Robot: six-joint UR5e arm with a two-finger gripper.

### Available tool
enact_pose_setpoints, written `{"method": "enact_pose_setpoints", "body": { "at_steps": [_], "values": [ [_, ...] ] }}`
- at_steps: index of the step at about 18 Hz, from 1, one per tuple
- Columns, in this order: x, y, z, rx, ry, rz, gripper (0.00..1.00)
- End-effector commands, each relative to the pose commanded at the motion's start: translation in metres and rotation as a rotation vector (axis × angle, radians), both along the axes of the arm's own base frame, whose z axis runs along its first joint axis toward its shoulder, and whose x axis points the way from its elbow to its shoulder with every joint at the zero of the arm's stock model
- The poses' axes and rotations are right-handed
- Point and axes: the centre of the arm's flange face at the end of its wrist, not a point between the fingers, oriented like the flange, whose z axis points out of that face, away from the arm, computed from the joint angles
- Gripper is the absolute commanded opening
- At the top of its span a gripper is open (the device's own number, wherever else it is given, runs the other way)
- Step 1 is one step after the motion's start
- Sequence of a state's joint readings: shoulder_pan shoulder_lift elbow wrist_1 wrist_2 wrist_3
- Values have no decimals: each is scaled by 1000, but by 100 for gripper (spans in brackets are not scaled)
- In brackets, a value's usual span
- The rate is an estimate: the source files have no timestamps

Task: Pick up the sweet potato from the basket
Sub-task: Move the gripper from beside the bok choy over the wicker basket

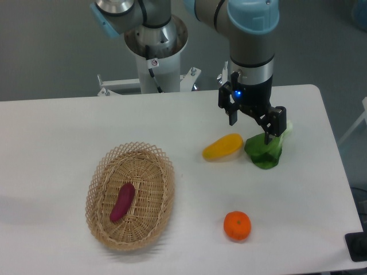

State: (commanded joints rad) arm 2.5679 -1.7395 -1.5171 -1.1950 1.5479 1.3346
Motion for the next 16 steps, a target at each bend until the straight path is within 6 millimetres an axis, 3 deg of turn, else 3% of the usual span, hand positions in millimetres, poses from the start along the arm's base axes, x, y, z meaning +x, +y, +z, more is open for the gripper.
{"method": "enact_pose_setpoints", "body": {
  "at_steps": [5, 9, 12, 16],
  "values": [
    [3, 3, -5, 23, -26, -7, 100],
    [12, 6, -27, 39, -49, -24, 100],
    [30, 18, -40, 130, -112, 72, 100],
    [82, 53, -49, 180, -215, 307, 100]
  ]
}}
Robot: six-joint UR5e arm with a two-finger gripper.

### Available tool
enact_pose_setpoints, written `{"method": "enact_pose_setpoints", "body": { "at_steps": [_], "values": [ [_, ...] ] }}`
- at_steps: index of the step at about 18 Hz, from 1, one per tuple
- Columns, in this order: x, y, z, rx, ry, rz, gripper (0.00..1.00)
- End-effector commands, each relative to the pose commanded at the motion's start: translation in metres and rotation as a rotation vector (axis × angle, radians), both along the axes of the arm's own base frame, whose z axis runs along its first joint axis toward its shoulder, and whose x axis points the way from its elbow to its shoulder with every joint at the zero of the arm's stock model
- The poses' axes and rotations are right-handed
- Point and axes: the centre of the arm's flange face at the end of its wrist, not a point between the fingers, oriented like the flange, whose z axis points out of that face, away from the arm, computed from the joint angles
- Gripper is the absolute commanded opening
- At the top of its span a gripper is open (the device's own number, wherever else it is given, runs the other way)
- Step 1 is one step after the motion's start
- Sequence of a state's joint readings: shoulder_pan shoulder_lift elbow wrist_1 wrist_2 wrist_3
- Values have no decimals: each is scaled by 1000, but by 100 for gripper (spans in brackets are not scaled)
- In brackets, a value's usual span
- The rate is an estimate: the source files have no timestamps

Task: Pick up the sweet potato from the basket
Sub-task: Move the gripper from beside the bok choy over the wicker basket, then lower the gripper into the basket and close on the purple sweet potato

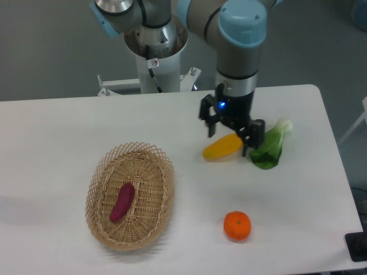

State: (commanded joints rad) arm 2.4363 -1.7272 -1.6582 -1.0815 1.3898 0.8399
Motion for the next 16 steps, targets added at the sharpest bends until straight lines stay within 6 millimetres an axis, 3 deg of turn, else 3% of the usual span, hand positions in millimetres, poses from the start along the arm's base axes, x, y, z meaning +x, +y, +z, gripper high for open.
{"method": "enact_pose_setpoints", "body": {
  "at_steps": [5, 8, 12, 16],
  "values": [
    [52, 43, -28, -22, -112, 161, 100],
    [83, 70, -70, -87, -156, 133, 100],
    [107, 88, -118, -167, -187, 79, 100],
    [123, 103, -150, -190, -135, 51, 100]
  ]
}}
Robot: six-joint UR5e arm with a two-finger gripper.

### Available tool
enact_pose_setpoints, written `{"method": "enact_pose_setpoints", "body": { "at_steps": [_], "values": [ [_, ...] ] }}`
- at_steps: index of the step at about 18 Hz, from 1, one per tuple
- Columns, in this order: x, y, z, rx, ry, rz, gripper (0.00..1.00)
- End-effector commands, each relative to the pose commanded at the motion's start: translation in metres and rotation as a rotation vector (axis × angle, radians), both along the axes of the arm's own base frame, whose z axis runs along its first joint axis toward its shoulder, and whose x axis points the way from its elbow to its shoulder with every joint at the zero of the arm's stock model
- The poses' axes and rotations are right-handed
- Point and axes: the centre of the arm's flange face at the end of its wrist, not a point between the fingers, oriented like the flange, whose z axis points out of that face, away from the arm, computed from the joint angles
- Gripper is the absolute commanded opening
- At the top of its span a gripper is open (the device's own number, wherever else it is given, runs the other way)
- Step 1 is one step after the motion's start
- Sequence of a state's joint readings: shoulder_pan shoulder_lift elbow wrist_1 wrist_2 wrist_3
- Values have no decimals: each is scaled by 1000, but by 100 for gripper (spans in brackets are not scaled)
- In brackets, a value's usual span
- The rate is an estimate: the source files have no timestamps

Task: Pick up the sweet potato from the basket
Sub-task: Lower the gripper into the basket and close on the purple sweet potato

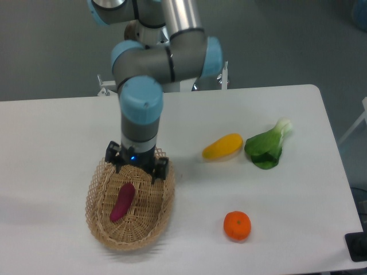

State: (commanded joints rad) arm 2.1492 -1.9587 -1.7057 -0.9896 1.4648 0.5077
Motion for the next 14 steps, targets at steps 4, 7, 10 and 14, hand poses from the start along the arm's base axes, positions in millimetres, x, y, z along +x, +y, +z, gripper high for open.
{"method": "enact_pose_setpoints", "body": {
  "at_steps": [4, 7, 10, 14],
  "values": [
    [9, 4, -34, -24, 19, -15, 100],
    [16, 8, -49, -51, 25, -21, 100],
    [16, 10, -58, -59, 22, -17, 100],
    [16, 12, -63, -61, 22, -15, 100]
  ]
}}
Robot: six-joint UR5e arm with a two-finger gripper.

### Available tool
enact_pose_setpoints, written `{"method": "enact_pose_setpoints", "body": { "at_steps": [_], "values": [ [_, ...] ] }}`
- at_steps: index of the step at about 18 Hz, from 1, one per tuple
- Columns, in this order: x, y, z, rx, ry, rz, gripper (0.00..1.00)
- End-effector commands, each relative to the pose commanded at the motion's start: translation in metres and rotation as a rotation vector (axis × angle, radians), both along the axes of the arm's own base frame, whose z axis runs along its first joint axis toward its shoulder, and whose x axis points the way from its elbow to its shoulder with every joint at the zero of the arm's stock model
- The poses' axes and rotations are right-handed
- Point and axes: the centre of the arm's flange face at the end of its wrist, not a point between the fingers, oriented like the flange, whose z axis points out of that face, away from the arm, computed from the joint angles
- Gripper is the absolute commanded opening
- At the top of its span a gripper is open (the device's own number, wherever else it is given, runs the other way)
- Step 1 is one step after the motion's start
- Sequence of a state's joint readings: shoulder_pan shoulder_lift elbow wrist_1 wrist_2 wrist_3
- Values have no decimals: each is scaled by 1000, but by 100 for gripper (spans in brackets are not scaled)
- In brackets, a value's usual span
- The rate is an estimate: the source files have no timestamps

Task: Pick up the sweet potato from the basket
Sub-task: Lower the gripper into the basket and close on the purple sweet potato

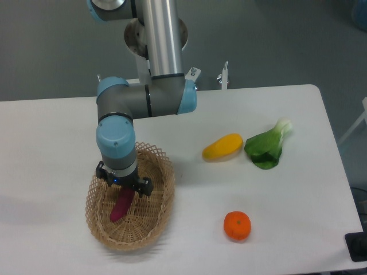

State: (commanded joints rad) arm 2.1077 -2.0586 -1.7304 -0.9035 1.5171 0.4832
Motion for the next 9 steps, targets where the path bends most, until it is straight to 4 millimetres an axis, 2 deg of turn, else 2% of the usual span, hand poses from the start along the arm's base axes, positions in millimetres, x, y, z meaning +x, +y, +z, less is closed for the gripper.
{"method": "enact_pose_setpoints", "body": {
  "at_steps": [1, 4, 5, 6, 9],
  "values": [
    [0, 1, 1, 4, 2, 2, 95],
    [-3, 2, 5, 19, 29, -3, 39],
    [-4, 2, 3, 13, 35, -2, 30],
    [-4, 1, 3, 10, 40, -2, 24],
    [-5, 2, 4, 11, 42, -4, 21]
  ]
}}
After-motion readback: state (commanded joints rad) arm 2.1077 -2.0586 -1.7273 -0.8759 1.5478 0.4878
